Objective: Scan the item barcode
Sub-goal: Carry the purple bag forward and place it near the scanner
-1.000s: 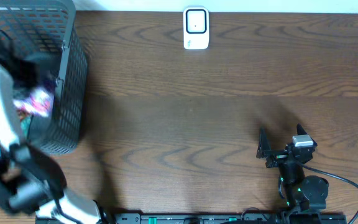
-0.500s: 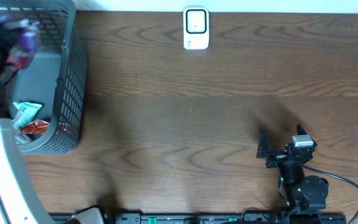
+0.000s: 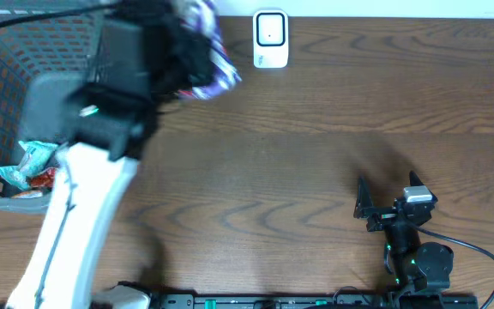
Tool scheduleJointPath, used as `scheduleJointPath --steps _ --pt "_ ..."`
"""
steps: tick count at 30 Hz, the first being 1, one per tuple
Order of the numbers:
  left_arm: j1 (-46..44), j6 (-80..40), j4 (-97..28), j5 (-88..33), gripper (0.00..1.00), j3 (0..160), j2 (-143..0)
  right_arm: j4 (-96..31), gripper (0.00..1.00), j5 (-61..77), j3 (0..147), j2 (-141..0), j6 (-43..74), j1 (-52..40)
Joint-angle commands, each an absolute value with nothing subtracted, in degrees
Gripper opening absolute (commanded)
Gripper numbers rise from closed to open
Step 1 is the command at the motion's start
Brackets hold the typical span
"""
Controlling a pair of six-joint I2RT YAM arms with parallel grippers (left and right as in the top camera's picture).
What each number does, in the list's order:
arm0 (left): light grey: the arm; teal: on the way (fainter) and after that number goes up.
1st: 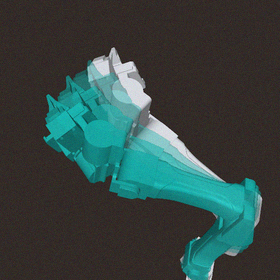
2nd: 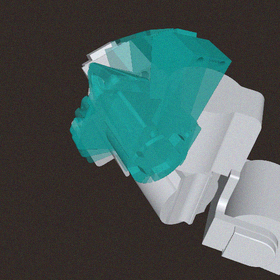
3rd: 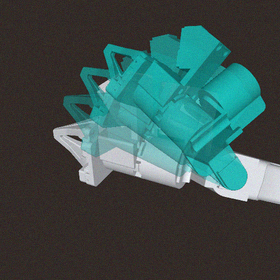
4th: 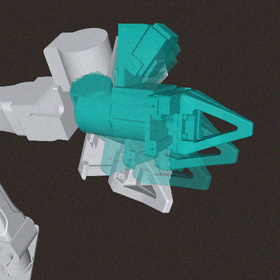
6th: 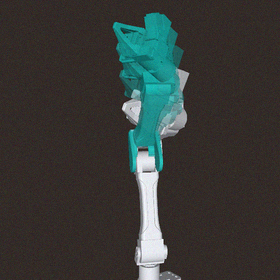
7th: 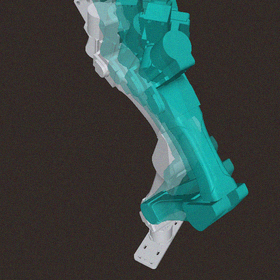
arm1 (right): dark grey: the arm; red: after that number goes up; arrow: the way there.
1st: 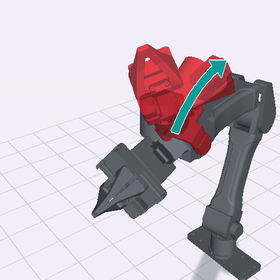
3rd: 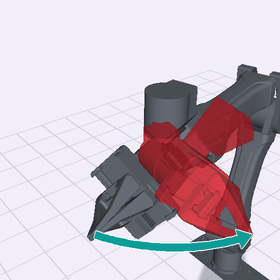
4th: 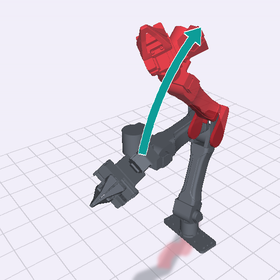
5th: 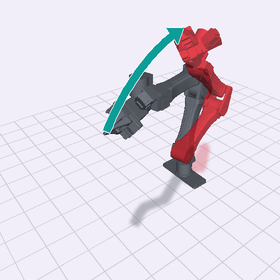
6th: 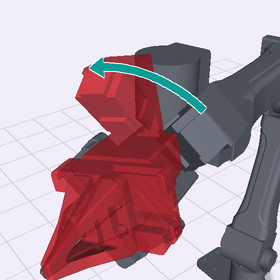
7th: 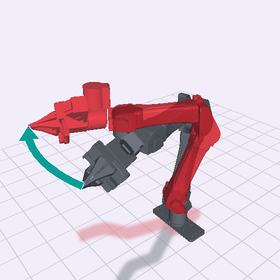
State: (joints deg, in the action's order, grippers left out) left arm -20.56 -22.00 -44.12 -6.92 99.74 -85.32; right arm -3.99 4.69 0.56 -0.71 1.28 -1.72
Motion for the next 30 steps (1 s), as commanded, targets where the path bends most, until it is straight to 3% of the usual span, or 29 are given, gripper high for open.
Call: scheduleJointPath --steps 1,9,12,15,16,22,30 --pt "-26.2 -23.7 -46.5 0.9 0.08 99.1 -93.4 -4.0 0.99 5.0 0.4 -0.4 2.1 -1.5" --pt "-33.2 -28.4 -46.3 0.9 0.11 99.1 -109.6 -4.0 0.99 5.0 0.4 -0.4 2.1 -1.5" --pt "-34.0 -28.4 -44.6 0.9 0.55 99.1 -113.0 -4.0 0.99 5.0 0.4 -0.4 2.1 -1.5" --pt "-33.8 -28.3 -43.9 0.9 0.78 99.2 -113.5 -4.0 0.99 5.0 0.4 -0.4 2.1 -1.5" --pt "-33.6 -27.8 -43.9 0.9 0.81 99.5 -113.2 -4.0 0.99 5.0 0.4 -0.4 2.1 -1.5" --pt "-30.5 -22.7 -43.9 1.2 0.86 101.9 -106.8 -4.0 0.99 5.0 0.4 -0.4 2.1 -1.5" --pt "-14.7 -22.3 -42.5 13.6 0.86 101.9 -91.1 -4.0 0.99 5.0 0.4 -0.4 2.1 -1.5"
